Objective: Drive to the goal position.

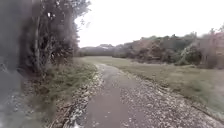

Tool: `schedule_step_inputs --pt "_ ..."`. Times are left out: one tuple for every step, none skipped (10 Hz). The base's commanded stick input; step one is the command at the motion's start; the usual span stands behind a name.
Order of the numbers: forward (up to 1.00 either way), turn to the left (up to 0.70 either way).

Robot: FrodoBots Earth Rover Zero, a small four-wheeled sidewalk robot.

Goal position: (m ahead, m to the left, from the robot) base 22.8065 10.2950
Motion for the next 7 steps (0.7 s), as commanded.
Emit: schedule_step_inputs --pt "0.85 0.0" --pt "0.85 0.0" --pt "0.85 0.0" --pt "0.85 0.0" --pt "0.85 0.0" --pt "0.85 0.0" --pt "0.85 0.0"
